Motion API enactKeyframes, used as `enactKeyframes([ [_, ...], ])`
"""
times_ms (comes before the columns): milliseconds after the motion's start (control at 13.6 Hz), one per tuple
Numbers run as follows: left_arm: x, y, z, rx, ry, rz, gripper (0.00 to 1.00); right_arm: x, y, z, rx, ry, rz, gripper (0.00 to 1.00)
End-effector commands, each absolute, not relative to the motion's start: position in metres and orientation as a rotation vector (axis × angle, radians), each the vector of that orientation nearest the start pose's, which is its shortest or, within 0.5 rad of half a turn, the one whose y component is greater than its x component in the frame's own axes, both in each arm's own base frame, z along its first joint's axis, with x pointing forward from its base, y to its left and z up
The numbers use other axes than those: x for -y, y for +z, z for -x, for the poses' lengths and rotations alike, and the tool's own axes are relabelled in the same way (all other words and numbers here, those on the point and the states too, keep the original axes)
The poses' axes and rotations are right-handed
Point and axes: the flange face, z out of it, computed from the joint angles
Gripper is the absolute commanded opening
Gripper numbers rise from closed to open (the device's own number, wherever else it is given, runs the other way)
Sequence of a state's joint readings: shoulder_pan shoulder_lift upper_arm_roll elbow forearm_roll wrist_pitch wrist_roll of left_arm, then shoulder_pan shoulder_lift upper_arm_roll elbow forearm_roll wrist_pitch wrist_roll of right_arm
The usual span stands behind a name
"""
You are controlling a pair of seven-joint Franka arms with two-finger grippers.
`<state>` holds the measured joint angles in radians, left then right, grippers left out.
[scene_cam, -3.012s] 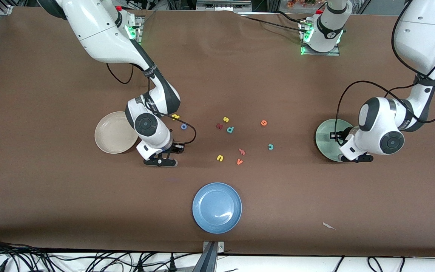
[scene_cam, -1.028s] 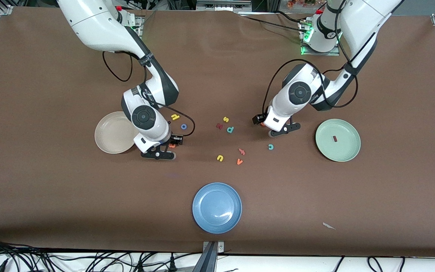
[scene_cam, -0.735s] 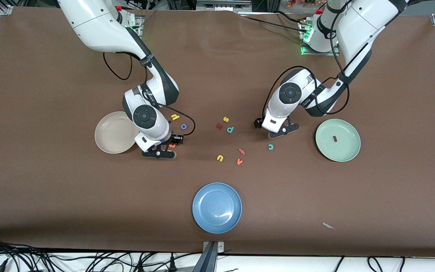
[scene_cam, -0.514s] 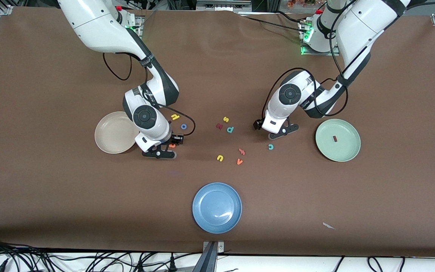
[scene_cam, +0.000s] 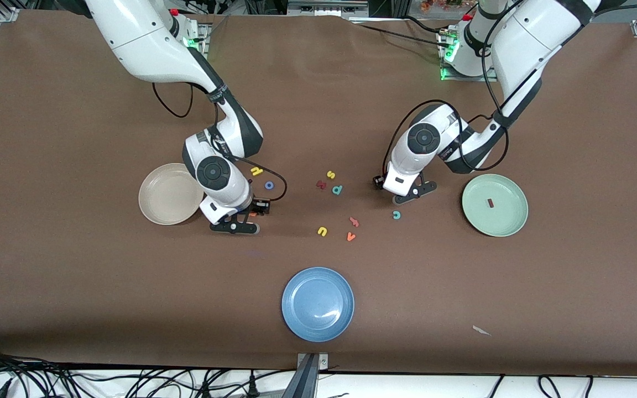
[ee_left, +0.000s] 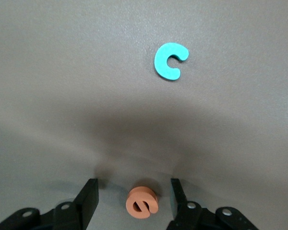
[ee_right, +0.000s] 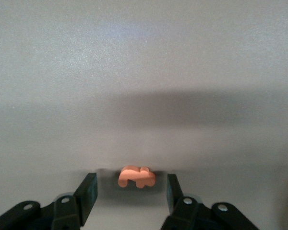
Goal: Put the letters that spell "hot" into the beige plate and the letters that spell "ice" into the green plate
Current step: 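Grasp the orange letter e with the left gripper while the right gripper lifts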
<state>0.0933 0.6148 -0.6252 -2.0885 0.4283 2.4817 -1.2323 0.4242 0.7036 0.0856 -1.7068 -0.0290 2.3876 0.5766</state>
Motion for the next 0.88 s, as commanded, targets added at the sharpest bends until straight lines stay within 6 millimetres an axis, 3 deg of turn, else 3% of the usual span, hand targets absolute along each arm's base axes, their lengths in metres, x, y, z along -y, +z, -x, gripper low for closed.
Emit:
enactKeyframes([
  [0, 0.3022, 0.1702, -0.4899, 0.681, 0.165, 3.088, 0.64, -0.3226, 0.1775, -0.5861, -0.110, 0.045, 3.111, 0.63],
  [367, 0.3104, 0.1684, -0.4840, 0.705, 0.172, 3.077, 0.60, -0.3222, 0.1738, -0.5827, -0.099, 0.055, 3.118, 0.42],
  [808, 0.3094, 0.1630, -0.4806, 0.696, 0.193, 3.065, 0.30, -0.3214, 0.1757, -0.5835, -0.085, 0.053, 3.118, 0.28],
])
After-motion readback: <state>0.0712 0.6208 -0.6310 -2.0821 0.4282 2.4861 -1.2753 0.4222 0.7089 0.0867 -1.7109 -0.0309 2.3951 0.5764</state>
